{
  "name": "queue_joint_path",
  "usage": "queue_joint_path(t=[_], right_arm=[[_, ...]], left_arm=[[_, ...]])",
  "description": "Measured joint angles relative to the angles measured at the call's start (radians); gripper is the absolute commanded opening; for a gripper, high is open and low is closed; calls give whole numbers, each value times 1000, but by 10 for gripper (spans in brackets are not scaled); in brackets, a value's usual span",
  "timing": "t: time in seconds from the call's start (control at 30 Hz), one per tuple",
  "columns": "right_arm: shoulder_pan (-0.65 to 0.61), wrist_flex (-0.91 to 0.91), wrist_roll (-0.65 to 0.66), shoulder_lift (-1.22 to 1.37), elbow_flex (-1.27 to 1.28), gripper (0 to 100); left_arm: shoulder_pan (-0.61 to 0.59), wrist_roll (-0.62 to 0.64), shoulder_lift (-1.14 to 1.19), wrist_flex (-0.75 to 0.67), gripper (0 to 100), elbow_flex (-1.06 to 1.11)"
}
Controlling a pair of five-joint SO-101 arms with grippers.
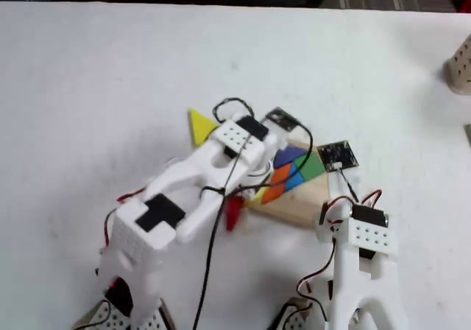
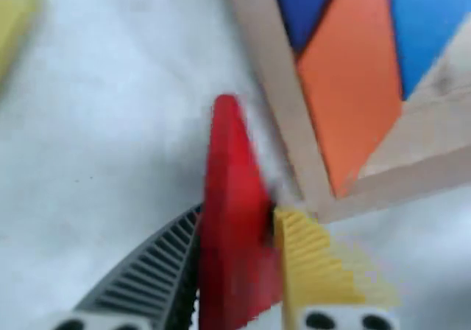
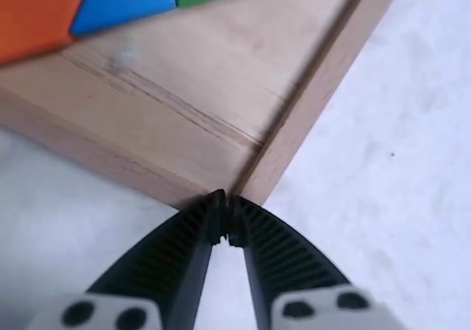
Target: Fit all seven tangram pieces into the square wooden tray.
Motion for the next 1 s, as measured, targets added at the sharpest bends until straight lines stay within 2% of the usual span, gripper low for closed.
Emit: queue_joint_path(t=[0.47, 0.63, 0.73, 0.87, 1.0], right_arm=[[0, 0, 0, 0, 0, 21], [0, 0, 0, 0, 0, 18], [9, 2, 0, 0, -14, 21], [83, 64, -18, 15, -74, 21], [249, 149, 52, 14, -160, 21]], left_arm=[[-3, 0, 15, -8, 21, 0], [-54, -2, 14, 17, 22, -43], [-81, 55, -20, 58, 22, -114], [-78, 129, -89, 89, 22, -199], [-74, 144, -112, 92, 23, -279]])
